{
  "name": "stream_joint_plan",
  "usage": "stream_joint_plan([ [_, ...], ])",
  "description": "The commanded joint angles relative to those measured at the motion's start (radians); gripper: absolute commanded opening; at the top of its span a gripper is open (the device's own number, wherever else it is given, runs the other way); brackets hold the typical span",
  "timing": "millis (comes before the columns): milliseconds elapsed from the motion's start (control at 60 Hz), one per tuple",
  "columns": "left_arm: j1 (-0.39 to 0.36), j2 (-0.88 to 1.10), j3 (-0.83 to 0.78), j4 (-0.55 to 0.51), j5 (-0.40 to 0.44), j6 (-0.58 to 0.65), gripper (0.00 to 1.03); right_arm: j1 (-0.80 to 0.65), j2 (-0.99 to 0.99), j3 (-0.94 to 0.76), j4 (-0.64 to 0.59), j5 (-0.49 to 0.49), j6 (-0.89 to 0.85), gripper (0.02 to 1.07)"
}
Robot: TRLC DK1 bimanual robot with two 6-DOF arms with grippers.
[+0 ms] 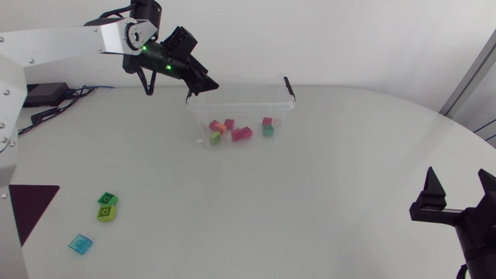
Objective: Pick up the duplo bricks and place them in the container
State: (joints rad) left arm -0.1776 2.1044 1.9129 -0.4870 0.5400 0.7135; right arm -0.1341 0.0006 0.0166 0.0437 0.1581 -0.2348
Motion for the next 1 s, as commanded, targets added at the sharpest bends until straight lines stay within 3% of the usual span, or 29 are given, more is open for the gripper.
stream_joint_plan([
  [0,0.018,-0.063,-0.061,0.005,-0.006,-0.008,0.99,-0.006,-0.007,-0.021,-0.010,0.001,0.012,1.02],
  [150,0.072,-0.204,-0.189,0.005,-0.006,0.040,0.99,-0.006,-0.007,-0.021,-0.010,0.001,0.012,1.02],
  [500,0.322,-0.532,-0.586,0.008,0.034,0.268,0.99,-0.007,-0.007,-0.021,-0.010,0.001,0.012,1.02],
  [650,0.458,-0.616,-0.821,-0.018,0.051,0.509,0.99,-0.006,-0.007,-0.021,-0.008,0.001,0.012,1.02],
  [750,0.527,-0.610,-0.884,-0.019,0.063,0.615,0.99,-0.006,-0.007,-0.021,-0.008,0.001,0.012,1.02],
  [983,0.670,-0.494,-0.965,-0.033,0.057,0.988,0.99,-0.006,-0.007,-0.021,-0.008,0.001,0.012,1.02],
])
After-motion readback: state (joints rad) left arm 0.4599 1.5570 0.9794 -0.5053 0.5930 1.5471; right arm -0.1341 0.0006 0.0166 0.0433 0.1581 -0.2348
